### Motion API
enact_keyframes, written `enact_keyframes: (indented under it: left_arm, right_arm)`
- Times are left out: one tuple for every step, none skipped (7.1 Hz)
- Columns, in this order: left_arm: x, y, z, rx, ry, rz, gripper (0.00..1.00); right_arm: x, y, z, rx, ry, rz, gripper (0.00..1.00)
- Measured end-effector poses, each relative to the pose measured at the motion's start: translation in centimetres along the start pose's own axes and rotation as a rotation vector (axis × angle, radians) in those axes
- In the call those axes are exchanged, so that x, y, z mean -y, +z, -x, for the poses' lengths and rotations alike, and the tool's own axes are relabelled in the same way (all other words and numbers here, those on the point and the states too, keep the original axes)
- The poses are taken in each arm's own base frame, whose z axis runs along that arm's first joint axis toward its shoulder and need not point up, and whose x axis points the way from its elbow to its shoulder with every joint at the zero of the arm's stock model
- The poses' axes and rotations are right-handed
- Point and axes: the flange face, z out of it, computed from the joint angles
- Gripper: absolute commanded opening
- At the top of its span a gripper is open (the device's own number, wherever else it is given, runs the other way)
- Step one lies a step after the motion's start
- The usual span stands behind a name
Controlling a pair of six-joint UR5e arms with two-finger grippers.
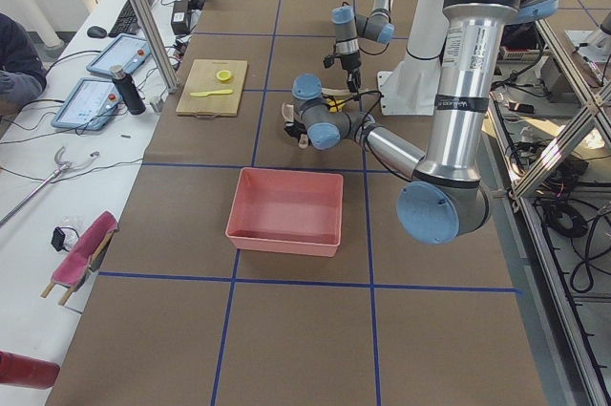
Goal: Sweep and dump trash into bin
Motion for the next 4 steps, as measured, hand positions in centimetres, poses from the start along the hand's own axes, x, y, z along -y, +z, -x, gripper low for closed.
enact_keyframes:
  left_arm:
    - [0.0, 0.0, 0.0, 0.0, 0.001, -0.001, 0.0]
    - [0.1, 0.0, 0.0, 0.001, 0.002, -0.002, 0.0]
    - [0.0, -0.1, 0.0, 0.001, 0.002, -0.002, 0.0]
    - [-0.1, -0.1, 0.0, 0.001, 0.002, -0.001, 0.0]
  right_arm:
    - [-0.1, 0.0, 0.5, 0.02, -0.008, 0.004, 0.0]
    - [-0.1, 0.1, 0.8, 0.048, -0.014, 0.009, 0.0]
    - [0.0, 0.4, 1.2, 0.075, -0.013, 0.014, 0.0]
    - [-0.1, 0.4, 1.7, 0.098, -0.014, 0.018, 0.0]
